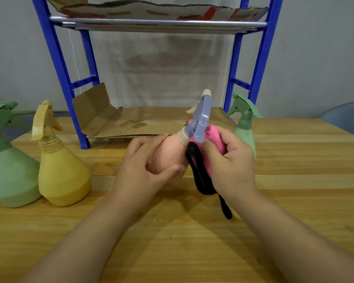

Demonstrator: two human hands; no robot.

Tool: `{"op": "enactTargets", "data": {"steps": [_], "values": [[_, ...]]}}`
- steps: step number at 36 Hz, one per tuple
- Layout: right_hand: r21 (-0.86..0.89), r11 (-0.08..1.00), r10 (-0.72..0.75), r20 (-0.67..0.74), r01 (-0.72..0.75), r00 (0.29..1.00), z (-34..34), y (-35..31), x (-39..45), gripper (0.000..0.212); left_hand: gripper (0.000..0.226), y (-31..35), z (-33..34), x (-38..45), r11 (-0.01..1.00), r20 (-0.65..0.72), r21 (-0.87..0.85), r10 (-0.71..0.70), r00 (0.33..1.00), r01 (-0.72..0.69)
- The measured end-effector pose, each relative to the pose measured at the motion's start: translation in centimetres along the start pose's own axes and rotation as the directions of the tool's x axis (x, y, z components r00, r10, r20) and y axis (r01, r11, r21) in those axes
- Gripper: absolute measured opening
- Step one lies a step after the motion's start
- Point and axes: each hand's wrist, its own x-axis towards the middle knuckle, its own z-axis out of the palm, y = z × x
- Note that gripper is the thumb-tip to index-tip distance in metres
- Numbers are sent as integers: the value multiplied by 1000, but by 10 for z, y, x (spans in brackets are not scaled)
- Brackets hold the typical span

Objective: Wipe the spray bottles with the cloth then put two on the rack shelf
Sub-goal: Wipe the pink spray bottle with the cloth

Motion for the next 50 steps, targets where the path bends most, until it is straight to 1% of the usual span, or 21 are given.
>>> {"op": "enactTargets", "data": {"steps": [2,4,6,10,13,17,22,25,29,33,38,42,50], "values": [[16,1000,18,-5,-18,1000,-5,3,1,29,64,1,0,-1,1000,4,-5,-19,1000,19],[-9,1000,18,16,-17,1000,-10,5,2,30,63,3,1,-2,996,13,-61,-70,997,71],[-57,998,18,55,-15,998,-17,8,2,25,60,5,3,-3,982,32,-135,-131,991,134],[-270,962,9,138,29,990,-33,14,3,23,40,9,6,-1,920,92,-311,-221,971,239],[-389,919,8,185,66,983,-44,16,7,25,36,10,11,1,869,133,-379,-288,948,317],[-498,863,46,233,79,971,-56,18,12,24,44,9,18,3,851,168,-344,-360,918,397],[-573,817,104,265,69,959,-64,19,16,25,39,9,25,4,861,173,-303,-371,912,408],[-598,798,112,264,71,958,-68,20,17,25,40,7,30,6,857,165,-305,-382,909,415],[-606,793,115,246,60,962,-71,21,18,23,41,4,35,12,876,145,-278,-367,919,394],[-613,789,122,233,49,965,-74,24,20,21,49,4,40,21,906,147,-183,-360,921,383],[-634,772,124,233,54,965,-75,28,21,18,50,10,52,35,922,146,-72,-368,918,381],[-649,759,132,227,49,965,-77,32,21,17,50,13,66,42,934,127,-55,-343,931,352],[-688,725,157,208,30,965,-76,38,21,23,54,9,86,51,953,75,-22,-301,951,303]]}}
